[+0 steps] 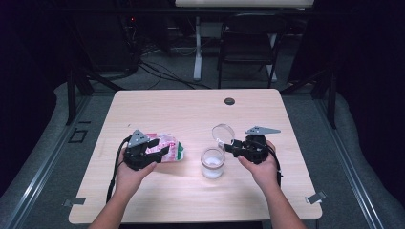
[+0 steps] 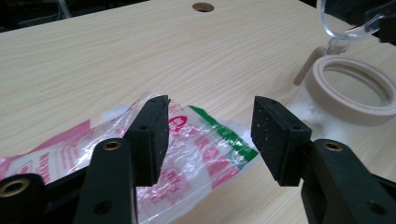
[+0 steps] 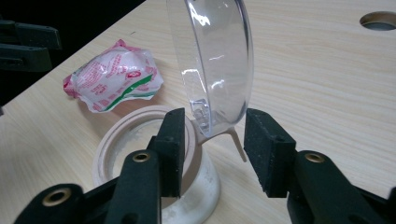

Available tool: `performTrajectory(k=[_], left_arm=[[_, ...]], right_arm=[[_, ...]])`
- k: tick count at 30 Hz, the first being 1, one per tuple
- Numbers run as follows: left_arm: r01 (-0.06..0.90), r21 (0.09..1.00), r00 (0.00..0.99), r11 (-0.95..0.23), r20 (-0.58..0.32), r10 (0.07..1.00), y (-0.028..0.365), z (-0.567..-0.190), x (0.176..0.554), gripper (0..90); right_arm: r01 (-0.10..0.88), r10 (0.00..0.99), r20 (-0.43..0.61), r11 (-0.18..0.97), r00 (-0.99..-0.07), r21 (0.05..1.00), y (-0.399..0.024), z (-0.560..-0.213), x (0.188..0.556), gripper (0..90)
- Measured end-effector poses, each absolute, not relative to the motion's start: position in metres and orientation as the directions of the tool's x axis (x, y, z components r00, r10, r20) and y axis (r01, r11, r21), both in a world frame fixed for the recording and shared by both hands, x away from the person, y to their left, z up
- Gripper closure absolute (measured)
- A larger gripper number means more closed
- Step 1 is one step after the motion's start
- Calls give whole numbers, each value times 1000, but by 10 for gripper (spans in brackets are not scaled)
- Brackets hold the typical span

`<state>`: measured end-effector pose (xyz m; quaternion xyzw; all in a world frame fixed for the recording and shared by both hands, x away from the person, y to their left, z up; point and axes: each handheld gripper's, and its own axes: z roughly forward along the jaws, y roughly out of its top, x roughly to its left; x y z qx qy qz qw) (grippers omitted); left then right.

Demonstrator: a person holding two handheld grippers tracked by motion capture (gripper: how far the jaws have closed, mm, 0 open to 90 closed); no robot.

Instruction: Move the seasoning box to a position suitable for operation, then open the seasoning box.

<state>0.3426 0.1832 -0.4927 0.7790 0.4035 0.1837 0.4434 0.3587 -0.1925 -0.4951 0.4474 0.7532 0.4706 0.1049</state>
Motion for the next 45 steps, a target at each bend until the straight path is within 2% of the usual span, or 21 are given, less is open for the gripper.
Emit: performTrajectory(k=[8, 12, 22, 27, 36, 45], left_arm=[[454, 840, 590, -298, -32, 807, 196, -506, 342, 424], [497, 823, 592, -276, -89, 801, 200, -513, 344, 455], [493, 796, 605, -350, -25, 796, 194, -519, 342, 482], [474, 809, 628, -347, -35, 778, 187, -520, 339, 438], [450, 786, 648, -424, 39, 760, 171, -525, 334, 401], [409, 756, 678, -511, 123, 725, 154, -530, 330, 402]], right_arm=[[543, 803, 198, 178, -562, 821, -197, -486, 347, 550], [541, 816, 180, 184, -550, 821, -198, -482, 342, 547], [531, 823, 145, 210, -549, 821, -201, -476, 335, 575], [529, 823, 140, 214, -550, 821, -201, -476, 335, 559], [527, 821, 149, 205, -552, 825, -202, -475, 335, 542], [529, 822, 145, 209, -551, 823, -200, -476, 335, 524]])
